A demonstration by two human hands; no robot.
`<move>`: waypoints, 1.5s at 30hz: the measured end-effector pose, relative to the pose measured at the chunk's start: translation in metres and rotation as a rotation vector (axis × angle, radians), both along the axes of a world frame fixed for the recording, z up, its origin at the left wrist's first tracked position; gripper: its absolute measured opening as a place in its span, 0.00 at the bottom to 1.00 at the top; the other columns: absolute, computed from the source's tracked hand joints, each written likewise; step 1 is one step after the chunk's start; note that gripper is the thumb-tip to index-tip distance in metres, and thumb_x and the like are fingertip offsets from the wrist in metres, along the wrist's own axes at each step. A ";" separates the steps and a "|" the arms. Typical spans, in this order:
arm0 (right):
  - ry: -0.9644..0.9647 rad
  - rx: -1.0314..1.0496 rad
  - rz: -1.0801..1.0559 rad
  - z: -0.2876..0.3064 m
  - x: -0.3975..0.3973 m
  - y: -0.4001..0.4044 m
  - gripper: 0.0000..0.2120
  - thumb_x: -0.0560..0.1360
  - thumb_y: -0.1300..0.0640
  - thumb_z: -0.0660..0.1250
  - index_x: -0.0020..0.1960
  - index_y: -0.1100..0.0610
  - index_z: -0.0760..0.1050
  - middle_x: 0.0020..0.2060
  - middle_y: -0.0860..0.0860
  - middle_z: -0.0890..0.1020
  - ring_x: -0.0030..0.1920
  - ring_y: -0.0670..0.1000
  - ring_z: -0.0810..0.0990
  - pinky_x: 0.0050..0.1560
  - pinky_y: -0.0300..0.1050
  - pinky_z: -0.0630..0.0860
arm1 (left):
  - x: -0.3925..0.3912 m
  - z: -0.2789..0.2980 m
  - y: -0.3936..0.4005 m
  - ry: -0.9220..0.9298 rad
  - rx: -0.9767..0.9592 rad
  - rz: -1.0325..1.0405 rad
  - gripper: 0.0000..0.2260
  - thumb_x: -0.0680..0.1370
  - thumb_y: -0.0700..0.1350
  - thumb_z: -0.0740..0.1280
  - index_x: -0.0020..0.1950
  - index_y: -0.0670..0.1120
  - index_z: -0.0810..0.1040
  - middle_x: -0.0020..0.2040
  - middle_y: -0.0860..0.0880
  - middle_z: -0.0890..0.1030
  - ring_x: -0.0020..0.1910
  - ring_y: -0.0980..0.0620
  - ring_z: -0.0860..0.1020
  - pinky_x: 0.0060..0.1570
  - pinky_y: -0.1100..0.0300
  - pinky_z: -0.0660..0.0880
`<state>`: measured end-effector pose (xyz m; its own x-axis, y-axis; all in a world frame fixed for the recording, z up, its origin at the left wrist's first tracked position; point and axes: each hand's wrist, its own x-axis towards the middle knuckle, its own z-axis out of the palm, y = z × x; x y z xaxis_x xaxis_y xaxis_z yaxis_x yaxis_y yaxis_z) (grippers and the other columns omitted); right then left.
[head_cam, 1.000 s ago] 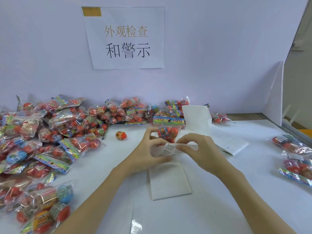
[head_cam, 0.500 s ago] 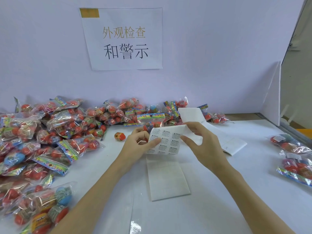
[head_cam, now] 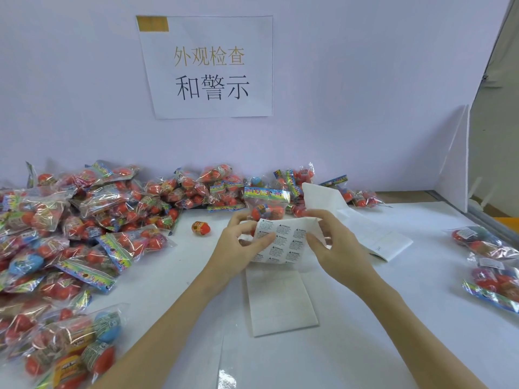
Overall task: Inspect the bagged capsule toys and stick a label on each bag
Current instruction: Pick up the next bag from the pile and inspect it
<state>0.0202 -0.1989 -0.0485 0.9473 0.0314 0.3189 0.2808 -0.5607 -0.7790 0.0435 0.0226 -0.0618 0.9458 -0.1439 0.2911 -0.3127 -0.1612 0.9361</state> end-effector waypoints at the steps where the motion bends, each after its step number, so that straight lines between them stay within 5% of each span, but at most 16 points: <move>1: -0.072 -0.015 -0.005 0.001 -0.003 0.002 0.21 0.80 0.64 0.66 0.69 0.45 0.74 0.57 0.41 0.82 0.58 0.43 0.79 0.62 0.43 0.76 | -0.001 0.000 -0.002 0.005 -0.019 0.010 0.03 0.77 0.44 0.77 0.49 0.52 0.88 0.62 0.52 0.74 0.51 0.67 0.80 0.43 0.71 0.77; 3: -0.303 -0.108 -0.014 0.003 -0.007 0.009 0.28 0.77 0.70 0.63 0.72 0.48 0.74 0.62 0.41 0.79 0.63 0.43 0.75 0.66 0.38 0.70 | -0.001 -0.001 -0.006 -0.001 -0.029 0.038 0.02 0.76 0.45 0.78 0.44 0.52 0.87 0.61 0.52 0.74 0.48 0.60 0.82 0.42 0.68 0.79; 6: -0.548 -0.212 0.034 0.002 -0.009 0.017 0.22 0.77 0.65 0.64 0.69 0.52 0.78 0.64 0.43 0.79 0.66 0.43 0.74 0.69 0.37 0.66 | -0.002 -0.002 -0.009 -0.060 0.028 0.065 0.04 0.75 0.44 0.79 0.42 0.47 0.86 0.60 0.49 0.75 0.51 0.54 0.81 0.42 0.67 0.77; 10: -0.597 -0.339 0.055 -0.007 -0.008 0.025 0.15 0.78 0.60 0.74 0.64 0.54 0.83 0.58 0.47 0.83 0.58 0.52 0.80 0.64 0.44 0.68 | -0.008 0.001 -0.011 -0.158 0.106 0.032 0.07 0.72 0.52 0.78 0.38 0.53 0.82 0.60 0.50 0.76 0.49 0.60 0.78 0.42 0.70 0.73; 14: -0.583 -0.222 0.100 -0.011 -0.005 0.022 0.15 0.77 0.64 0.74 0.62 0.53 0.85 0.56 0.47 0.84 0.57 0.51 0.81 0.61 0.45 0.75 | -0.009 0.000 -0.012 -0.177 0.161 0.026 0.05 0.76 0.48 0.77 0.41 0.49 0.85 0.58 0.52 0.75 0.49 0.59 0.78 0.42 0.68 0.73; 21: -0.663 -0.142 0.143 -0.007 -0.008 0.025 0.12 0.76 0.66 0.74 0.56 0.55 0.87 0.55 0.51 0.83 0.56 0.50 0.80 0.58 0.38 0.77 | -0.007 -0.002 -0.009 -0.154 0.212 -0.033 0.14 0.81 0.51 0.68 0.52 0.42 0.87 0.60 0.46 0.75 0.59 0.51 0.77 0.47 0.49 0.76; 29: -0.491 0.085 0.137 -0.001 -0.012 0.026 0.08 0.75 0.66 0.76 0.51 0.56 0.88 0.52 0.47 0.84 0.57 0.47 0.82 0.60 0.37 0.75 | -0.008 0.005 -0.003 -0.059 0.190 -0.187 0.12 0.82 0.50 0.66 0.56 0.47 0.86 0.64 0.48 0.74 0.61 0.56 0.78 0.51 0.63 0.77; 31: -0.417 0.165 0.114 0.001 -0.010 0.023 0.07 0.75 0.65 0.76 0.50 0.56 0.88 0.52 0.48 0.85 0.57 0.48 0.82 0.60 0.40 0.77 | -0.008 0.007 -0.001 -0.012 0.161 -0.197 0.14 0.84 0.47 0.63 0.58 0.43 0.86 0.65 0.47 0.73 0.63 0.57 0.77 0.58 0.63 0.76; 34: -0.365 0.184 0.134 0.003 -0.011 0.021 0.07 0.75 0.65 0.76 0.49 0.55 0.88 0.53 0.48 0.85 0.59 0.49 0.82 0.61 0.42 0.77 | -0.006 0.006 0.000 0.008 0.146 -0.146 0.14 0.86 0.43 0.61 0.57 0.39 0.85 0.63 0.46 0.73 0.58 0.63 0.76 0.55 0.70 0.72; 40: -0.433 0.255 0.053 0.008 -0.009 0.019 0.12 0.78 0.67 0.72 0.50 0.50 0.84 0.48 0.46 0.85 0.51 0.49 0.83 0.55 0.37 0.76 | -0.002 0.006 -0.003 0.088 -0.094 0.012 0.17 0.87 0.49 0.59 0.54 0.45 0.87 0.61 0.46 0.79 0.55 0.51 0.80 0.52 0.55 0.78; 45: -0.299 0.468 -0.003 0.012 -0.005 0.008 0.14 0.82 0.66 0.67 0.53 0.49 0.84 0.45 0.44 0.86 0.45 0.49 0.83 0.50 0.38 0.79 | 0.001 0.012 0.008 -0.074 -0.150 0.224 0.08 0.83 0.43 0.69 0.57 0.52 0.87 0.63 0.47 0.76 0.51 0.51 0.82 0.47 0.61 0.80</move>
<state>0.0150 -0.1904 -0.0360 0.8129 -0.1807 0.5536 0.5274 -0.1749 -0.8315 0.0440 0.0309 -0.0495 0.9246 0.1164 0.3626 -0.3530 -0.0952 0.9308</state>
